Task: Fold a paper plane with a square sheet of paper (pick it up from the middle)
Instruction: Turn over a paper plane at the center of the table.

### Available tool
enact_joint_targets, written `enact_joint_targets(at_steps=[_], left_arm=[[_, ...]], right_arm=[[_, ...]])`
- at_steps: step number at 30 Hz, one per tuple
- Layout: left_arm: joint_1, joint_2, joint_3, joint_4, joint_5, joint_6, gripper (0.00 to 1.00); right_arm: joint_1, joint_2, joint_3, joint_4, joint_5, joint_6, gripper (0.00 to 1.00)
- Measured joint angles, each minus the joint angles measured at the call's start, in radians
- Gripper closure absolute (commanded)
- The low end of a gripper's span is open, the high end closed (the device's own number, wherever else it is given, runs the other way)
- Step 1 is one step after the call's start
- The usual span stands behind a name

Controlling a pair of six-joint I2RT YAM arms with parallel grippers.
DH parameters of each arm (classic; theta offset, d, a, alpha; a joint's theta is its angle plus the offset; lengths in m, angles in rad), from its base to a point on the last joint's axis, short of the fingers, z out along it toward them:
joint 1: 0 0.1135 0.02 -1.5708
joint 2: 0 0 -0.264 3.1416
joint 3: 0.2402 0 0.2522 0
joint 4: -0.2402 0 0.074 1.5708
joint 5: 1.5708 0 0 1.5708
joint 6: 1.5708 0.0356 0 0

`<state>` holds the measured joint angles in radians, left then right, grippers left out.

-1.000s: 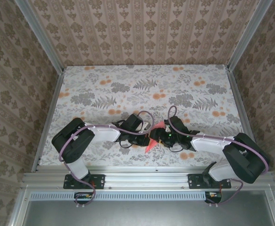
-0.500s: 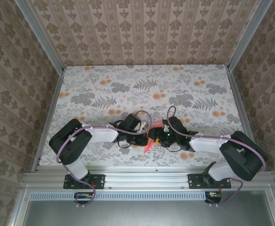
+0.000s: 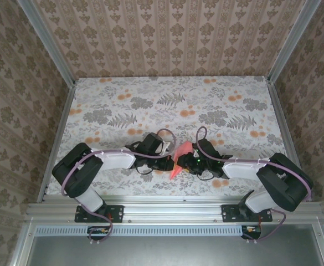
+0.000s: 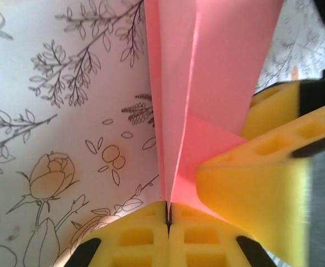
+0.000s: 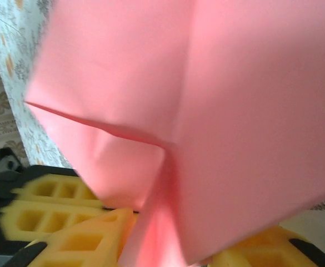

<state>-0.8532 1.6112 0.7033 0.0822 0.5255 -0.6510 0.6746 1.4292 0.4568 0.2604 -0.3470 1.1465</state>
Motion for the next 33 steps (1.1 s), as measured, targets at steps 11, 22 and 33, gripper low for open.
enact_joint_targets(at_steps=[11,22,33], left_arm=[[0.01,-0.003,-0.015,0.05,0.029,-0.031,0.92],[0.019,-0.031,-0.025,0.05,0.032,-0.037,0.64],[0.104,-0.202,-0.06,-0.034,0.024,-0.006,0.55]], right_arm=[[0.015,0.019,0.011,-0.008,0.003,-0.017,0.82],[0.016,0.005,0.118,-0.222,0.062,-0.143,0.98],[0.018,0.126,0.523,-0.74,0.173,-0.566,0.96]])
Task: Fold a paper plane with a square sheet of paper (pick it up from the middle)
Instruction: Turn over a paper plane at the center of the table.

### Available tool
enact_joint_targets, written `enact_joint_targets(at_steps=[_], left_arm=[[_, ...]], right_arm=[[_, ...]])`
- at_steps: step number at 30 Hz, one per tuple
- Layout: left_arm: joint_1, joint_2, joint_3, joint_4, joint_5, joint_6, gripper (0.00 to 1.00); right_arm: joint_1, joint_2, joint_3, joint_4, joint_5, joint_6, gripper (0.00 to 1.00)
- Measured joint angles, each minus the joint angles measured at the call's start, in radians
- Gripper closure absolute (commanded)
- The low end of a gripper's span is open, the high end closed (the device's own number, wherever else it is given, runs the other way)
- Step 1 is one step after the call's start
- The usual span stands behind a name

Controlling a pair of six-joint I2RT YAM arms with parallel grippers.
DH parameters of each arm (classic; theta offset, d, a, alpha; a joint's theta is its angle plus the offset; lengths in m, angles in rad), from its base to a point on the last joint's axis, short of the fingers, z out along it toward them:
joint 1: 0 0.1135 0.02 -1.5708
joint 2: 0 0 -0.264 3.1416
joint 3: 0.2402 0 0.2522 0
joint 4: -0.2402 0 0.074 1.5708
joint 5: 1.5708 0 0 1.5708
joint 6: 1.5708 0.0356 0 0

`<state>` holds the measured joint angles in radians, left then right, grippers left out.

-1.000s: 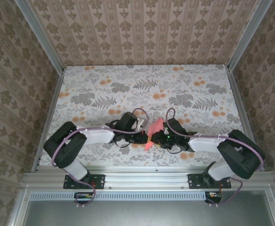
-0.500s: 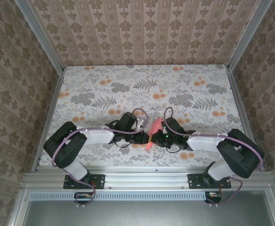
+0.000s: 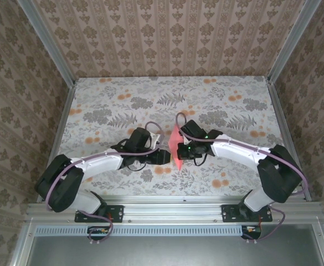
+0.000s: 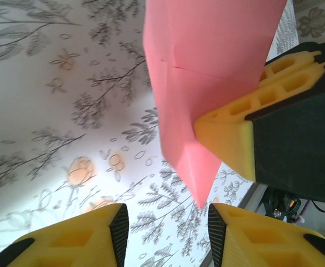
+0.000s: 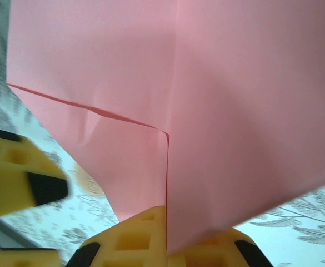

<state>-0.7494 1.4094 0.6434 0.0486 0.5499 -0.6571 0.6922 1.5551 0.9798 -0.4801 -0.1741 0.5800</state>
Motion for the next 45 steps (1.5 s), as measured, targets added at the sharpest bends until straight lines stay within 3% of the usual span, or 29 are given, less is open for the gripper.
enact_joint_targets(at_steps=[9,39,45], left_arm=[[0.045,-0.057,-0.05,-0.056,0.0,0.015,0.5],[0.065,-0.062,-0.089,-0.069,0.003,0.045,0.48],[0.072,-0.068,-0.013,-0.163,-0.027,0.114,0.4]], right_arm=[[0.02,0.132,0.062,-0.161,0.062,-0.122,0.9],[0.106,0.269,0.141,-0.122,0.144,-0.128,0.82],[0.093,0.228,0.14,-0.122,0.114,-0.116,0.67]])
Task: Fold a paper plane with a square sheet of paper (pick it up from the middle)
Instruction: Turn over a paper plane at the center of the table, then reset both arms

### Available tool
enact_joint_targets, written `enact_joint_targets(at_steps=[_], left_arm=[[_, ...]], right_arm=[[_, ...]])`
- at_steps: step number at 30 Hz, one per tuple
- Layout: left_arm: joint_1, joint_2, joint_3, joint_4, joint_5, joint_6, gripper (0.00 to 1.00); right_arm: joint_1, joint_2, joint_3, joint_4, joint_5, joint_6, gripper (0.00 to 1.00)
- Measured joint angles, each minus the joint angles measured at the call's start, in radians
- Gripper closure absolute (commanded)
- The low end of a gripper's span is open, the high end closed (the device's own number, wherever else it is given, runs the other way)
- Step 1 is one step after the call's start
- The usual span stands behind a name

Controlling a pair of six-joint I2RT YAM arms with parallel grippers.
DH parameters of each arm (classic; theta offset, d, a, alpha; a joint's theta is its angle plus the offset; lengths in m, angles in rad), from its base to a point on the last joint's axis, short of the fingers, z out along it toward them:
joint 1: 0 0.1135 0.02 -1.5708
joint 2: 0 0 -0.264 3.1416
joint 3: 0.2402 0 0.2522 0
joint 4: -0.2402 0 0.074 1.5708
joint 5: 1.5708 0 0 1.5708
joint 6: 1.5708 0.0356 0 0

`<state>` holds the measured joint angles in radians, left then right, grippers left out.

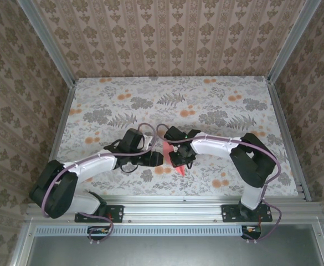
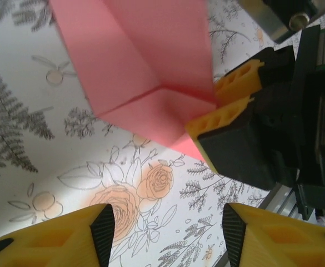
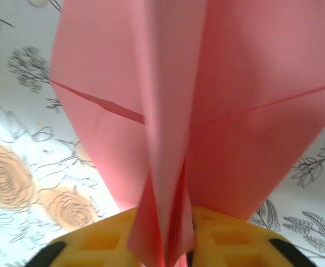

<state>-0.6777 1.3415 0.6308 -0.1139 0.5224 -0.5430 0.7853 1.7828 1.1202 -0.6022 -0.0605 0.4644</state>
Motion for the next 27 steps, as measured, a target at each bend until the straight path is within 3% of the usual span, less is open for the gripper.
enact_joint_targets(at_steps=[6,11,15,17,23,27], left_arm=[[0.006,-0.063,0.102,-0.146,-0.102,0.112,0.31],[0.006,-0.106,0.187,-0.27,-0.254,0.227,0.2],[0.019,-0.148,0.204,-0.322,-0.402,0.306,0.01],[0.037,-0.173,0.196,-0.325,-0.469,0.338,0.0],[0.153,-0.189,0.148,-0.273,-0.656,0.391,0.0],[0.304,-0.161,0.08,-0.172,-0.716,0.406,0.0]], right_arm=[[-0.024,-0.14,0.0,-0.047,-0.002,-0.027,0.54],[-0.045,-0.243,0.0,-0.084,-0.002,-0.094,0.46],[-0.092,-0.356,-0.051,-0.051,0.01,-0.166,0.3],[-0.137,-0.444,-0.122,-0.004,0.018,-0.195,0.2],[-0.328,-0.672,-0.382,0.266,0.026,-0.226,0.01],[-0.444,-0.715,-0.504,0.442,0.032,-0.243,0.0]])
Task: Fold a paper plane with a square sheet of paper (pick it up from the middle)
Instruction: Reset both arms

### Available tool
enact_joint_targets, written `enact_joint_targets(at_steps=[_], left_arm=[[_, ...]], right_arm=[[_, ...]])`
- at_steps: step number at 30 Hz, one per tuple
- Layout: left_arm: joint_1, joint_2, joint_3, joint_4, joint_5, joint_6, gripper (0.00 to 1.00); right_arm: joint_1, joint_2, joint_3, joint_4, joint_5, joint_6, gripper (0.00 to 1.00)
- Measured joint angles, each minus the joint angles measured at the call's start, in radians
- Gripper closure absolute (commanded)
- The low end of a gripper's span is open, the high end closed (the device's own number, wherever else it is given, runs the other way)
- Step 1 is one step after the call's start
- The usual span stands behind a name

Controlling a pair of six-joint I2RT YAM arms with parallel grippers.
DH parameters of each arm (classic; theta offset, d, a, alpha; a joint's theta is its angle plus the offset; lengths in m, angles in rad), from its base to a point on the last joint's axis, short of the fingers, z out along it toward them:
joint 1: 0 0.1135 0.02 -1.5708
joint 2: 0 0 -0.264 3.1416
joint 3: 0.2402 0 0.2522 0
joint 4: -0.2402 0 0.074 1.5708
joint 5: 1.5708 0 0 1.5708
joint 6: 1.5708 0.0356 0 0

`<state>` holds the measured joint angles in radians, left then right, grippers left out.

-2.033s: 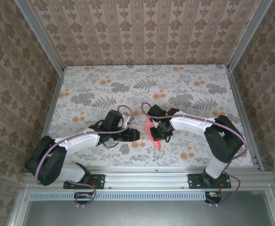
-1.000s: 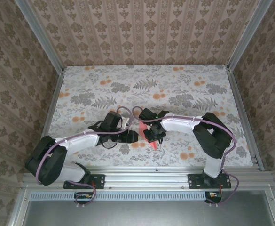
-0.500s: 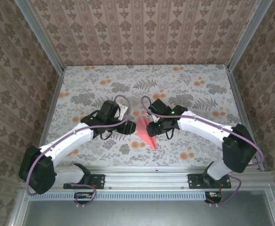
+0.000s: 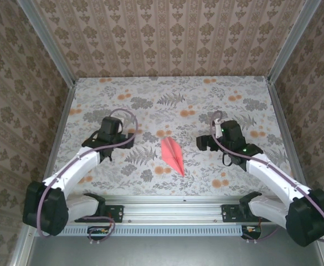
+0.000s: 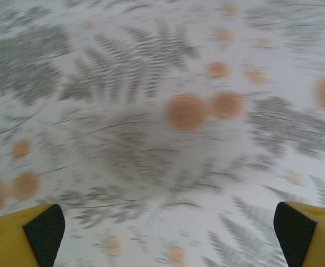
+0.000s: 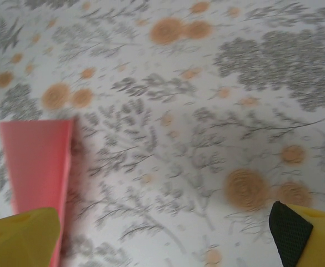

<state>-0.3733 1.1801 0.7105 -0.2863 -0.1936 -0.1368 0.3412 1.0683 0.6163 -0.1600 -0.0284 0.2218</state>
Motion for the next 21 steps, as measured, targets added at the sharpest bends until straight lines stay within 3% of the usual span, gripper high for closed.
enact_joint_targets(at_steps=[3,11,16,21], left_arm=[[0.109,0.037,-0.025,0.069,-0.018,0.012,0.0],[0.237,0.105,-0.104,0.35,-0.02,0.09,0.0],[0.247,0.174,-0.132,0.472,-0.003,0.134,0.0],[0.25,0.24,-0.132,0.567,0.018,0.153,0.0]], right_arm=[[-0.082,0.01,-0.043,0.1,0.029,-0.027,0.0],[-0.248,0.097,-0.088,0.359,0.103,-0.118,0.0],[-0.32,0.212,-0.138,0.542,0.103,-0.141,0.0],[-0.331,0.311,-0.146,0.654,0.089,-0.148,0.0]])
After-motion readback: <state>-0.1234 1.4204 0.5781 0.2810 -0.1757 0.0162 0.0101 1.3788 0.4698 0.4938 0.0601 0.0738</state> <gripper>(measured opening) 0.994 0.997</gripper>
